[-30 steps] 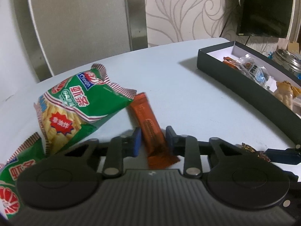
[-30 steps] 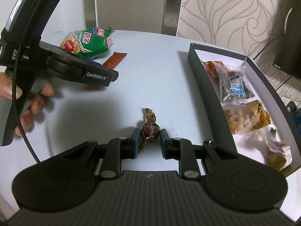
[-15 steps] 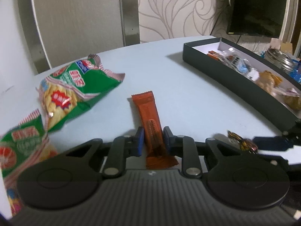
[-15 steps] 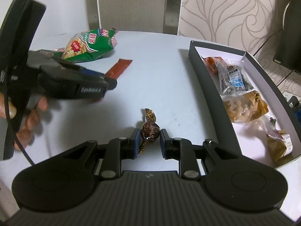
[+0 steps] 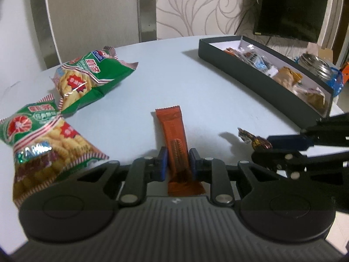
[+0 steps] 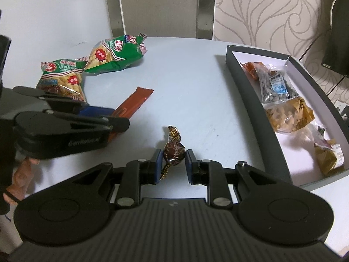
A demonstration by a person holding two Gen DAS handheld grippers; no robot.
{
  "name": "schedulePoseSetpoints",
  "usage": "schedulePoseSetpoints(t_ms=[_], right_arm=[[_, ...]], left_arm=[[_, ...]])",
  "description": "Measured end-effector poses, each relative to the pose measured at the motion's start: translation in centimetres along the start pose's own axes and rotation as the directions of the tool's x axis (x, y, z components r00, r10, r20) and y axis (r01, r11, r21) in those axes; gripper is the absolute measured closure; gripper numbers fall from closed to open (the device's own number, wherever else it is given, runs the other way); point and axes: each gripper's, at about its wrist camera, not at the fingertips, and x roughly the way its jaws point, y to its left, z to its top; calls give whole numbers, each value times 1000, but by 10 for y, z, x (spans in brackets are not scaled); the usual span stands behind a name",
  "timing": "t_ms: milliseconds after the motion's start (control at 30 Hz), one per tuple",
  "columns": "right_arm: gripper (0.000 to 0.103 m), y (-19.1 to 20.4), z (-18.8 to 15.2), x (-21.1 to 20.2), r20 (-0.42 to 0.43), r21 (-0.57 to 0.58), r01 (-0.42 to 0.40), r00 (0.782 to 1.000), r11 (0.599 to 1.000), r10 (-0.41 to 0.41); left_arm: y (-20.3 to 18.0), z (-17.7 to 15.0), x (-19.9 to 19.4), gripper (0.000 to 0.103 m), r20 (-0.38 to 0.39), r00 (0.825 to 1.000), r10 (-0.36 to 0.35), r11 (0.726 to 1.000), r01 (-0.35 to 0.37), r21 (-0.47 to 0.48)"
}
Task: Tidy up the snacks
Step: 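Lift orange stick packet with left gripper while right carries chocolate toward the box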
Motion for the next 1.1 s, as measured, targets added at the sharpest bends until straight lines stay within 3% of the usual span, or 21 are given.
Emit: schedulePoseSetpoints(t_ms=[633, 1100], right_arm=[[76, -3, -4, -34, 42, 21, -53, 998, 998, 52], [76, -7, 3, -46, 83, 10, -64, 995, 998, 63]], left_arm=[[2, -5, -12, 78, -52, 998, 30, 1000, -29, 11], [-9, 19, -18, 78, 0, 1000, 30, 999, -30, 13]])
